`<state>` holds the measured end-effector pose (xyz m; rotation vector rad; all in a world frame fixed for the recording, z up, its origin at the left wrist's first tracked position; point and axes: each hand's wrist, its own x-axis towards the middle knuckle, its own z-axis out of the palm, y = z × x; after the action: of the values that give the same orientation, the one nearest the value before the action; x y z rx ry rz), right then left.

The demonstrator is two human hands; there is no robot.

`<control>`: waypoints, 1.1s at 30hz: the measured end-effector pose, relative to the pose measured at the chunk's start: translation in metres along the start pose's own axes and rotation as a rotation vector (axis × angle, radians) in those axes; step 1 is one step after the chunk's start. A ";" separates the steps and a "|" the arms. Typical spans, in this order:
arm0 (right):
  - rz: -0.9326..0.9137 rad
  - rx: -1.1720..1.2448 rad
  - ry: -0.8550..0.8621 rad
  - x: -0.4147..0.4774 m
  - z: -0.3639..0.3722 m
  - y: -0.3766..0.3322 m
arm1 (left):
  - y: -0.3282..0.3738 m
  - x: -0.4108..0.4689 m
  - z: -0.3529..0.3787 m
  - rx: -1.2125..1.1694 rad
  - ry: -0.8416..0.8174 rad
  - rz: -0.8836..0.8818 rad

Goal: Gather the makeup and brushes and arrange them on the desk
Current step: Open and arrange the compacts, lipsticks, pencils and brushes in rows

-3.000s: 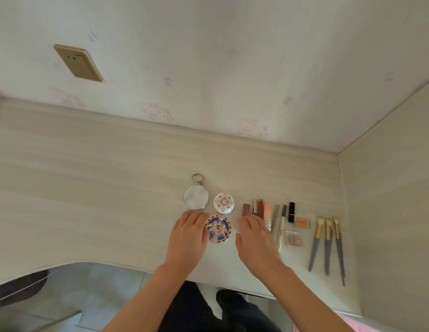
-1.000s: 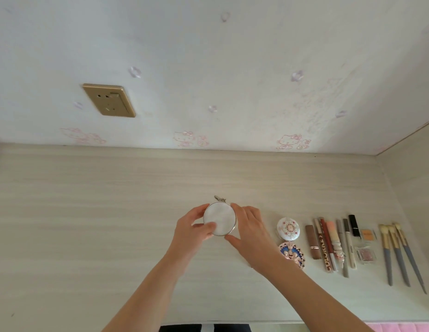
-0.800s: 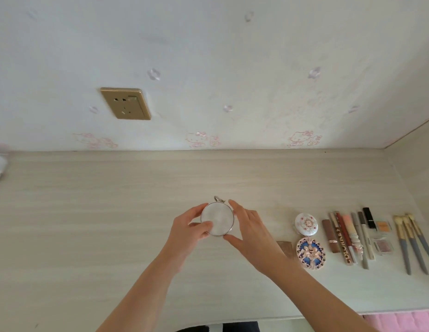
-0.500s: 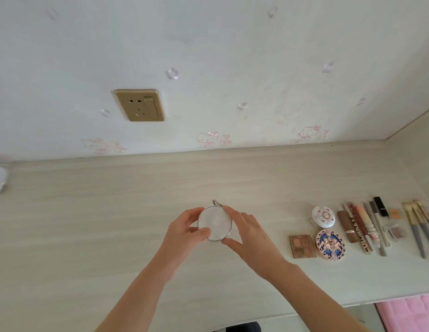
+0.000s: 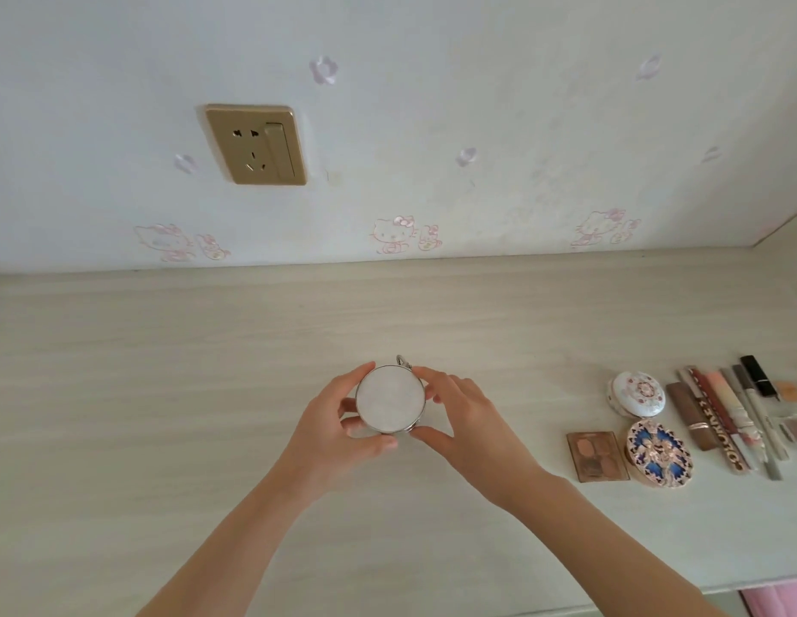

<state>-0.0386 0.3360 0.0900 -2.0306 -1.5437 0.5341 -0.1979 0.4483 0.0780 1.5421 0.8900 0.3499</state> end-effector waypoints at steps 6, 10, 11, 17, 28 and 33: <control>-0.072 0.072 0.062 0.010 0.021 0.021 | -0.024 0.020 0.001 -0.039 0.000 0.090; -0.120 0.153 0.127 0.011 0.036 0.030 | -0.035 0.026 0.001 -0.073 -0.034 0.112; -0.139 0.151 0.143 0.010 0.039 0.032 | -0.037 0.026 0.000 -0.070 -0.035 0.117; -0.211 0.062 0.234 0.004 0.051 0.040 | -0.045 0.023 -0.004 -0.082 -0.047 0.162; -0.172 0.078 0.244 -0.072 0.049 -0.004 | -0.050 -0.053 -0.005 -0.118 -0.041 0.257; -0.139 0.027 0.187 -0.099 0.049 -0.021 | -0.054 -0.089 0.007 -0.110 0.029 0.306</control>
<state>-0.1106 0.2535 0.0642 -1.8778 -1.5415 0.3008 -0.2691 0.3776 0.0496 1.5747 0.6453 0.6324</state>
